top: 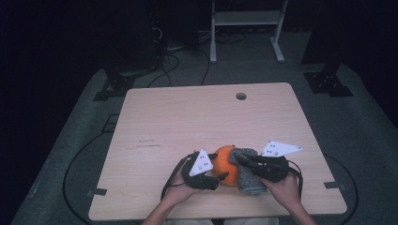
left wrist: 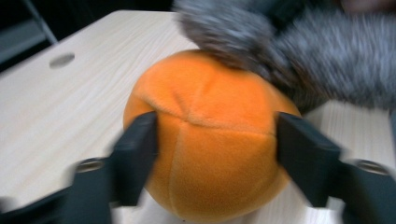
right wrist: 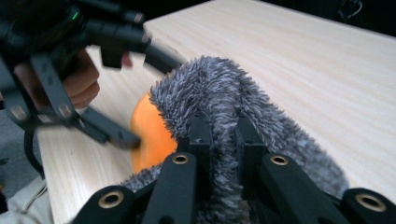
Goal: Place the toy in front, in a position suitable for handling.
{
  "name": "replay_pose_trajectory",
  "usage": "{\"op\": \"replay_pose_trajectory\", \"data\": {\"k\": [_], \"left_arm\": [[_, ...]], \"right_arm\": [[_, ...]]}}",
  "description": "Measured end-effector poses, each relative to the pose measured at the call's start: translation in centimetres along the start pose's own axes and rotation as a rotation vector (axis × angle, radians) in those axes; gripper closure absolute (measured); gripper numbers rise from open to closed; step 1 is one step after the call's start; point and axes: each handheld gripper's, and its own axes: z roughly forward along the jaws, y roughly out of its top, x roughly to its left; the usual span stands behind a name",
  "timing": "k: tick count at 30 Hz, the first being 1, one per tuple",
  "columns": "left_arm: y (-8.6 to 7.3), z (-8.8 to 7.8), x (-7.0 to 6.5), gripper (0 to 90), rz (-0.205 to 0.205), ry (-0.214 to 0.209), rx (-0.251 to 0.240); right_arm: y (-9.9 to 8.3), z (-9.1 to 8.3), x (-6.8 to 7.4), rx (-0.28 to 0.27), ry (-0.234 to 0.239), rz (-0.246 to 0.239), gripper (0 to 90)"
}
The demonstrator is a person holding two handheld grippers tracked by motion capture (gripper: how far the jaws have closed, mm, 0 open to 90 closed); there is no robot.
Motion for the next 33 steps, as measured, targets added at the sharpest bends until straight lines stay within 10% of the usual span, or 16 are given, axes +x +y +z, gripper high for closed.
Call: {"op": "replay_pose_trajectory", "data": {"k": [2,5,11,15,20,24,28,30,33], "left_arm": [[0.0,0.5,0.5,15.7,-0.067,-0.026,0.023],[-0.1,0.4,0.1,29.3,-0.017,-0.01,0.01],[0.3,0.2,-2.4,36.9,0.257,0.025,0.025],[-0.1,0.1,-1.9,35.9,0.227,0.007,0.017],[0.2,0.5,-0.4,12.8,-0.075,-0.064,0.002],[0.2,0.3,-0.8,35.0,-0.003,-0.019,-0.007],[0.7,-0.2,-2.4,41.2,0.253,0.075,-0.026],[0.7,-0.2,-2.4,41.0,0.27,0.068,-0.022],[0.5,0.1,-1.9,20.8,0.175,0.057,-0.037]], "right_arm": [[-0.2,0.1,0.2,0.012,0.007,-0.011,80.2],[0.5,0.0,1.2,0.006,0.008,-0.052,80.3],[2.0,-0.1,2.9,-0.006,0.014,-0.131,80.3],[1.2,-0.5,0.6,0.006,-0.027,-0.059,80.2],[0.0,-0.5,-0.3,0.037,0.014,0.004,80.3],[0.7,-0.5,0.8,0.035,0.022,-0.036,80.3],[2.0,-0.9,1.7,-0.019,0.021,-0.073,80.3],[2.0,-0.9,1.6,-0.017,0.022,-0.063,80.2],[1.1,-0.2,0.9,0.025,0.02,-0.037,80.3]]}}
